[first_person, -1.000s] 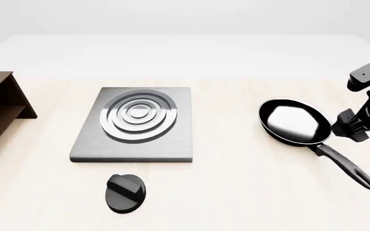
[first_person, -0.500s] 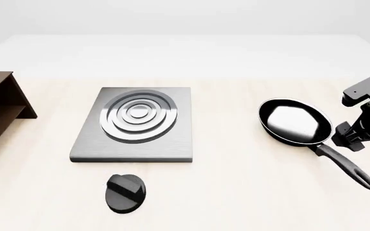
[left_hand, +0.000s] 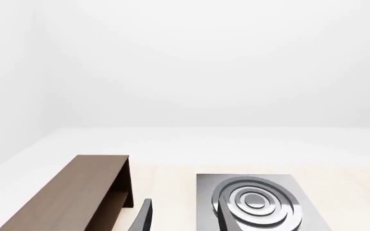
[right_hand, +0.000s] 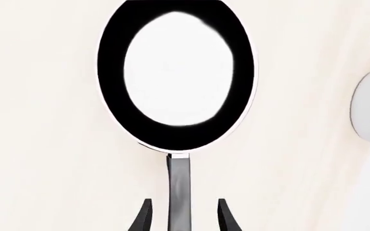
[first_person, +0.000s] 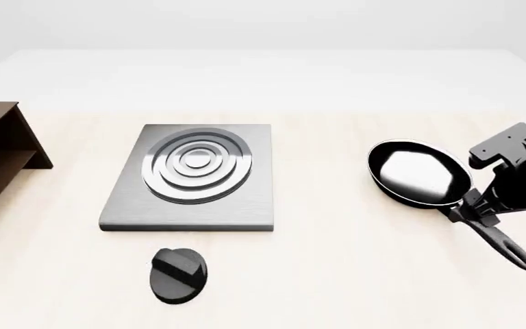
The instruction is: Turn on the stove and put the frying pan on it.
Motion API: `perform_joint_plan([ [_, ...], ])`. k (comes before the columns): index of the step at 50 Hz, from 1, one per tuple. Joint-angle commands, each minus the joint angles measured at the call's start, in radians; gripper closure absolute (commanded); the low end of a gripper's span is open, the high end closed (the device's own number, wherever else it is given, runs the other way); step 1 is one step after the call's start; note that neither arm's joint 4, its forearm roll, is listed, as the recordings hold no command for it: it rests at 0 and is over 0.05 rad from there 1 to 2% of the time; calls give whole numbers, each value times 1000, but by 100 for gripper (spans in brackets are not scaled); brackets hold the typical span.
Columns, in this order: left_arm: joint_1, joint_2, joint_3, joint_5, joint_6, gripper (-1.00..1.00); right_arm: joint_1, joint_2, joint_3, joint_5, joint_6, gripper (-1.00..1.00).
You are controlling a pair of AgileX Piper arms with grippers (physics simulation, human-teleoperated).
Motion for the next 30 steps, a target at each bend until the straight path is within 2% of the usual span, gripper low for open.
perform_joint_plan([
  [1, 0, 0, 0, -1, 1, -100, 16, 42, 21, -45, 16, -100],
  [30, 0, 0, 0, -2, 1, -100, -1, 157, 98, -185, 28, -100],
])
